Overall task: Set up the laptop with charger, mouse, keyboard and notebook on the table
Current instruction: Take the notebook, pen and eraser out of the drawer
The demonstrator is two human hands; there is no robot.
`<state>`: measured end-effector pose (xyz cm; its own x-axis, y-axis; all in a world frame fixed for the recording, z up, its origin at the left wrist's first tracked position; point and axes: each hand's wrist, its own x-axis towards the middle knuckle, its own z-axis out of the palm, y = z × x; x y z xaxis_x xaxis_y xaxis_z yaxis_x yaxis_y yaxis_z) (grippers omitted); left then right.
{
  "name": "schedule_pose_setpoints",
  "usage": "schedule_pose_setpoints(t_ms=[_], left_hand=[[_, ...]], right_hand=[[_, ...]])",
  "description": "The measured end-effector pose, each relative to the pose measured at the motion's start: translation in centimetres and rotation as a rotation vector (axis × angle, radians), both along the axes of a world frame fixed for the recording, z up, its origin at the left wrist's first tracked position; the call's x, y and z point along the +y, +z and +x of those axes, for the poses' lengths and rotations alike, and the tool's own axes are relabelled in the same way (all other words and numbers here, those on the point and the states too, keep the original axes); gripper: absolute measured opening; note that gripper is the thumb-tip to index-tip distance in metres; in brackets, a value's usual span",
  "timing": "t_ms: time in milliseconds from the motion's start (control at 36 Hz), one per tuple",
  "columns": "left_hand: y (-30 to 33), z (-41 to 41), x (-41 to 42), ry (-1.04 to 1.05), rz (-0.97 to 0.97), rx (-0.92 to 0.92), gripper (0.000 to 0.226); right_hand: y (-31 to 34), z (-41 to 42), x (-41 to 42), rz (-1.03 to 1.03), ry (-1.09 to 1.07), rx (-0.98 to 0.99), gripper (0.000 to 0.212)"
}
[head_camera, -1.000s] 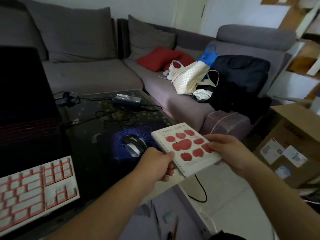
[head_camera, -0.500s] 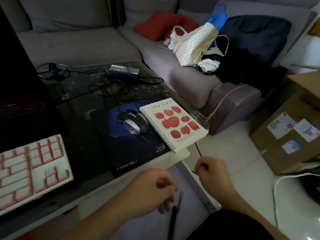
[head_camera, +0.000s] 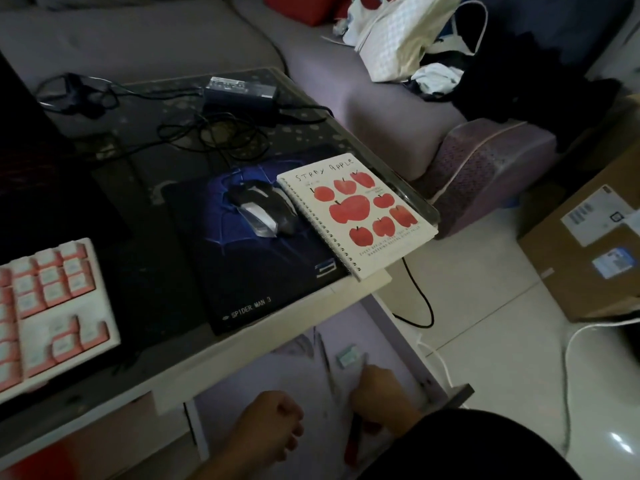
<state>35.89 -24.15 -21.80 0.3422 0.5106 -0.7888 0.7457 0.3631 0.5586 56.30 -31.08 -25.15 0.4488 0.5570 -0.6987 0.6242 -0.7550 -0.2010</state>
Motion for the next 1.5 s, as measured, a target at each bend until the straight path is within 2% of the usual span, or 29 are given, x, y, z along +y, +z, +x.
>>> schedule_pose_setpoints(t_ms=[28, 167, 250, 333, 389, 417, 472, 528, 583, 639, 694, 778, 833, 889, 972, 1028, 1056, 1139, 1194, 1250, 1278, 1333, 1444, 1500], left_hand=[[-0.1, 0.2, -0.2, 0.002, 0.005, -0.014, 0.017], [0.1, 1.6, -1.3, -0.019, 0.007, -0.069, 0.016], [0.7, 2.4, -1.3, -0.096, 0.050, -0.119, 0.007], [1.6, 3.5, -1.6, -0.142, -0.047, -0.185, 0.034], [1.9, 4.0, -1.8, -0.157, -0.047, -0.169, 0.024], [1.7, 4.0, -1.7, -0.173, 0.009, -0.135, 0.018], [1.1, 3.5, -1.2, -0.143, 0.102, -0.065, 0.016], [0.6, 3.1, -0.8, -0.072, 0.099, -0.055, 0.018], [0.6, 2.9, -0.5, -0.030, 0.064, -0.054, 0.021], [0.3, 2.6, -0.2, 0.017, 0.018, -0.061, 0.023], [0.0, 2.2, -0.1, 0.060, -0.020, -0.079, 0.026], [0.3, 2.2, -0.1, 0.149, -0.102, -0.128, 0.023], [0.3, 2.4, -0.1, 0.192, -0.109, -0.163, 0.022], [0.0, 2.6, -0.1, 0.253, -0.123, -0.214, 0.021], [-0.3, 2.9, -0.2, 0.297, -0.174, -0.253, 0.017], [-0.4, 3.1, -0.5, 0.295, -0.229, -0.297, 0.022], [-0.3, 3.2, -0.6, 0.315, -0.279, -0.330, 0.025], [0.0, 3.1, -0.6, 0.314, -0.285, -0.324, 0.023], [-0.6, 2.6, -0.4, 0.290, -0.225, -0.246, 0.018], [-0.8, 2.2, -0.2, 0.273, -0.210, -0.205, 0.016], [-0.9, 2.0, 0.0, 0.269, -0.217, -0.199, 0.016], [-0.6, 1.6, 0.1, 0.275, -0.248, -0.202, 0.015], [-1.0, 1.1, 0.4, 0.330, -0.270, -0.230, 0.013], [-1.1, 1.2, 0.5, 0.368, -0.250, -0.227, 0.011]], right_hand=[[1.5, -0.4, 0.2, -0.017, 0.011, -0.015, 0.029], [3.1, 0.1, 0.0, -0.032, -0.091, 0.048, 0.036], [3.7, 0.9, 0.3, 0.057, -0.221, 0.218, 0.031], [5.6, 0.1, 1.0, 0.179, -0.326, 0.521, 0.029], [6.4, -0.4, 1.4, 0.215, -0.337, 0.616, 0.035], [6.1, -0.1, 1.7, 0.237, -0.338, 0.559, 0.034], [4.7, 0.9, 1.9, 0.265, -0.322, 0.320, 0.029], [3.5, 1.6, 1.6, 0.226, -0.254, 0.092, 0.032], [2.5, 1.6, 1.1, 0.174, -0.191, -0.056, 0.035], [1.9, 1.3, 0.6, 0.106, -0.088, -0.144, 0.037], [1.4, 1.0, 0.4, 0.056, 0.000, -0.146, 0.038], [1.0, 0.6, 0.3, 0.018, 0.044, -0.141, 0.024], [1.2, 0.6, 0.4, -0.005, 0.010, -0.091, 0.026], [2.2, 0.7, 0.9, 0.042, -0.139, 0.029, 0.019], [3.2, 0.3, 1.5, 0.177, -0.348, 0.408, 0.030], [4.1, -0.6, 1.8, 0.229, -0.290, 0.572, 0.035], [4.4, -0.9, 1.9, 0.252, -0.239, 0.574, 0.036], [3.6, -0.7, 2.4, 0.358, -0.152, 0.409, 0.028], [2.8, 0.2, 2.6, 0.415, -0.019, 0.159, 0.023], [1.6, 1.1, 2.4, 0.392, 0.201, -0.038, 0.047], [0.9, 1.4, 2.3, 0.373, 0.307, -0.073, 0.057], [-0.1, 1.8, 2.2, 0.319, 0.471, -0.092, 0.063], [-0.4, 1.1, 2.5, 0.176, 0.645, -0.265, 0.051], [0.1, 1.0, 2.5, 0.107, 0.554, -0.270, 0.040]])
